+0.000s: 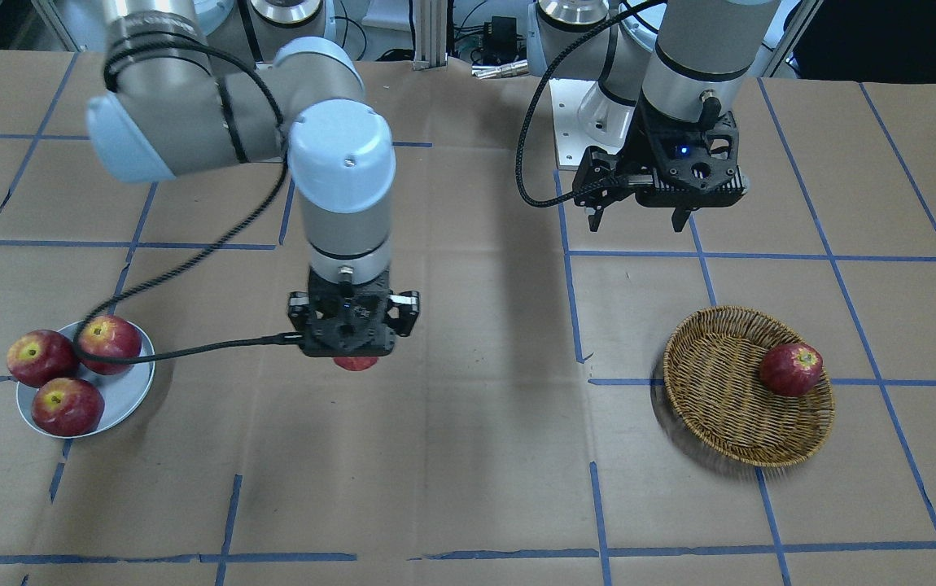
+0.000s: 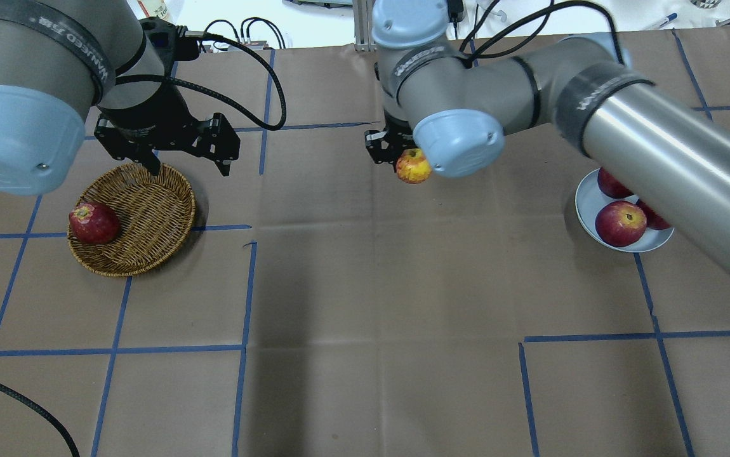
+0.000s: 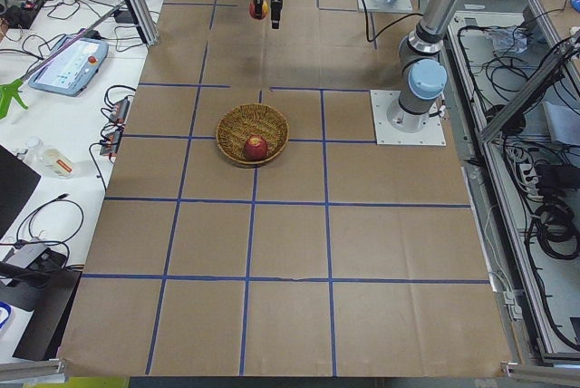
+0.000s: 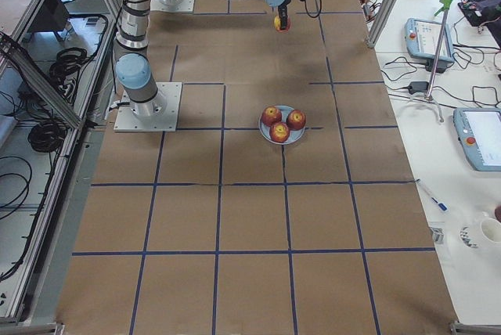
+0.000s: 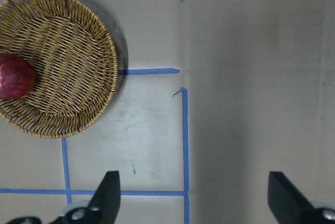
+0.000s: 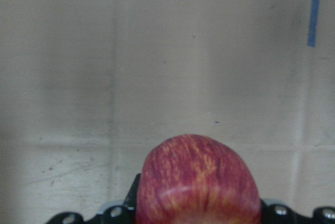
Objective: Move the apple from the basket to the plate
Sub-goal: 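Carry the apple with the right gripper over the white plate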
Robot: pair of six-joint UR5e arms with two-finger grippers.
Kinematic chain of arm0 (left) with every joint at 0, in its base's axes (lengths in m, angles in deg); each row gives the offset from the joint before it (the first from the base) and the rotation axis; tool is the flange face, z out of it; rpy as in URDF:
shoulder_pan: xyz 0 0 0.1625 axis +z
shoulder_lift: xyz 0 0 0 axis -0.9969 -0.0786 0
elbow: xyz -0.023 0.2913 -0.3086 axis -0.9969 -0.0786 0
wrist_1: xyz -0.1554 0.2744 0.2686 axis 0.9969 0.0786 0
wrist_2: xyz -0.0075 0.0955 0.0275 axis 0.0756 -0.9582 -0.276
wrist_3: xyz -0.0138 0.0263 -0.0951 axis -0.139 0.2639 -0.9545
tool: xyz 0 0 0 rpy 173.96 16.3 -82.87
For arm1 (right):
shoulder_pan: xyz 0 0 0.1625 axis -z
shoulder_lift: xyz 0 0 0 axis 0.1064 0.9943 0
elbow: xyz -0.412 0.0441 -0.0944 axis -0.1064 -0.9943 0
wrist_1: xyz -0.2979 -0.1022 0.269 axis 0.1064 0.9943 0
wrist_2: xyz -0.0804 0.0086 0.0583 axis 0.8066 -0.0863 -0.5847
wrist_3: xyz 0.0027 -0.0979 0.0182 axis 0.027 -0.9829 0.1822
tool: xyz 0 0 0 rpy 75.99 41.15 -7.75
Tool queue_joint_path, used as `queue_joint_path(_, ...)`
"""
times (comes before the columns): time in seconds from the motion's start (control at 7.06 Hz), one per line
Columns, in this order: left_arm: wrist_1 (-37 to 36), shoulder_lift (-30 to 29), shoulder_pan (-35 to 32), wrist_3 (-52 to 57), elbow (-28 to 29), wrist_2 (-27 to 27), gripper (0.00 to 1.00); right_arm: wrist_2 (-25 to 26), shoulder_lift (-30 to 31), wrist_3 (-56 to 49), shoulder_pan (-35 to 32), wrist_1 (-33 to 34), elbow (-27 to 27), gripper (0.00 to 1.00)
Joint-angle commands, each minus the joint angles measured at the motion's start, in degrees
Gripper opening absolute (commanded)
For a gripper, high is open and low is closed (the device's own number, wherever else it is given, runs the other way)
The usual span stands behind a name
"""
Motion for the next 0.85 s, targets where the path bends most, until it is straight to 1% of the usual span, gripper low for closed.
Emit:
queue_joint_path(0.0, 0.0, 0.0, 0.0, 0.1, 0.0, 0.0, 0.99, 0.0, 6.1, -18.1, 12.7, -6.2, 0.8, 0.49)
queue_joint_path(0.14, 0.0, 0.0, 0.0, 0.1, 0.0, 0.0, 0.99, 0.1, 7.7, -24.3, 17.6, -6.2, 2.9, 0.49)
queue_joint_path(0.43, 0.0, 0.0, 0.0, 0.1, 0.1, 0.0, 0.99, -1.0, 8.8, -39.8, 30.3, -5.1, 7.3, 0.49)
queue_joint_path(0.57, 0.0, 0.0, 0.0, 0.2, 0.1, 0.0, 0.99, -1.5, 8.7, -45.6, 35.1, -4.6, 9.0, 0.47)
queue_joint_path(0.71, 0.0, 0.0, -0.1, 0.2, 0.2, 0.0, 0.99, -3.3, 8.1, -48.1, 37.6, -1.3, 11.4, 0.47)
